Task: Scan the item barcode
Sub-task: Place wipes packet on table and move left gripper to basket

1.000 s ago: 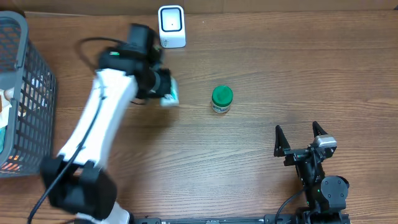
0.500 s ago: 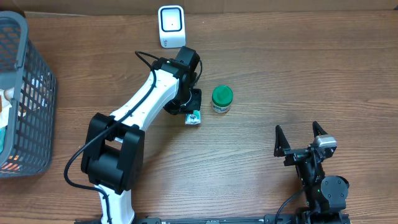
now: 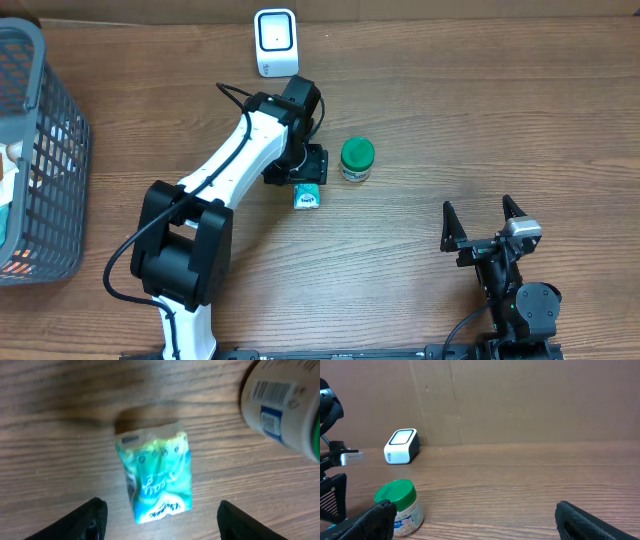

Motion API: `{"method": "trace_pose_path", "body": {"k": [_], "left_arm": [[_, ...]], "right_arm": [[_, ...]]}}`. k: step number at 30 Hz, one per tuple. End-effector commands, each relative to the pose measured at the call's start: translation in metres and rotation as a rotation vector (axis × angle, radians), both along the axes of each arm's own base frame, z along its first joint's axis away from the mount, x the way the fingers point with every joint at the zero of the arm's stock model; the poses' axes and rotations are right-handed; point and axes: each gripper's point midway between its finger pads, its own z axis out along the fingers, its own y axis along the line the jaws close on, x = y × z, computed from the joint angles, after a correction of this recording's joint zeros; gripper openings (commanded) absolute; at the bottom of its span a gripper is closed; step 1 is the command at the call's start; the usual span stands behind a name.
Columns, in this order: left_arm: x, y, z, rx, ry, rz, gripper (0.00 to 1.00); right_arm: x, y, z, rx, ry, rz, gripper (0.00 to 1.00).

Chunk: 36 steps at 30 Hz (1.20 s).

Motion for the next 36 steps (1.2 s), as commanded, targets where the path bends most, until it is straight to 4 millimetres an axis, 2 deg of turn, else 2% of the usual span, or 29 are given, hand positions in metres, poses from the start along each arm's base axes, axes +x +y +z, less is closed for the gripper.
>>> {"method": "trace_pose_path", "body": {"k": [1,3,5,8,9,10,13,14,18,21,23,27,31,36], "left_arm": [[0.021,0.007,0.053,-0.041,-0.113,0.015,0.73],[0.028,0.013,0.086,-0.062,-0.178,0.023,0.76],[0.033,0.020,0.130,-0.093,-0.271,0.028,0.78],[0.035,0.032,0.171,-0.120,-0.363,0.050,0.82],[0.035,0.040,0.192,-0.133,-0.413,0.067,0.84],[0.033,0.051,0.213,-0.146,-0.467,0.090,0.88],[0.026,0.081,0.254,-0.161,-0.576,0.157,0.98],[0.025,0.088,0.262,-0.162,-0.598,0.172,1.00],[0.008,0.147,0.311,-0.136,-0.760,0.292,1.00],[-0.002,0.183,0.331,-0.109,-0.831,0.384,1.00],[-0.009,0.222,0.343,-0.069,-0.881,0.497,0.99],[-0.008,0.267,0.349,-0.039,-0.917,0.652,0.99],[-0.005,0.304,0.345,-0.035,-0.918,0.813,1.00],[-0.014,0.361,0.328,0.002,-0.876,1.014,1.00]], "right_arm": [[0.000,0.003,-0.003,0.004,0.000,0.012,1.00],[0.000,0.003,-0.003,0.004,0.000,0.012,1.00],[0.000,0.003,-0.003,0.004,0.000,0.012,1.00],[0.000,0.003,-0.003,0.004,0.000,0.012,1.00],[0.000,0.003,-0.003,0.004,0.000,0.012,1.00],[0.000,0.003,-0.003,0.004,0.000,0.013,1.00],[0.000,0.003,-0.003,0.004,0.000,0.012,1.00],[0.000,0.003,-0.003,0.004,0.000,0.012,1.00],[0.000,0.003,-0.003,0.004,0.000,0.012,1.00],[0.000,0.003,-0.003,0.004,0.000,0.012,1.00],[0.000,0.003,-0.003,0.004,0.000,0.012,1.00],[0.000,0.003,-0.003,0.004,0.000,0.012,1.00],[0.000,0.003,-0.003,0.004,0.000,0.012,1.00],[0.000,0.003,-0.003,0.004,0.000,0.012,1.00]]}}
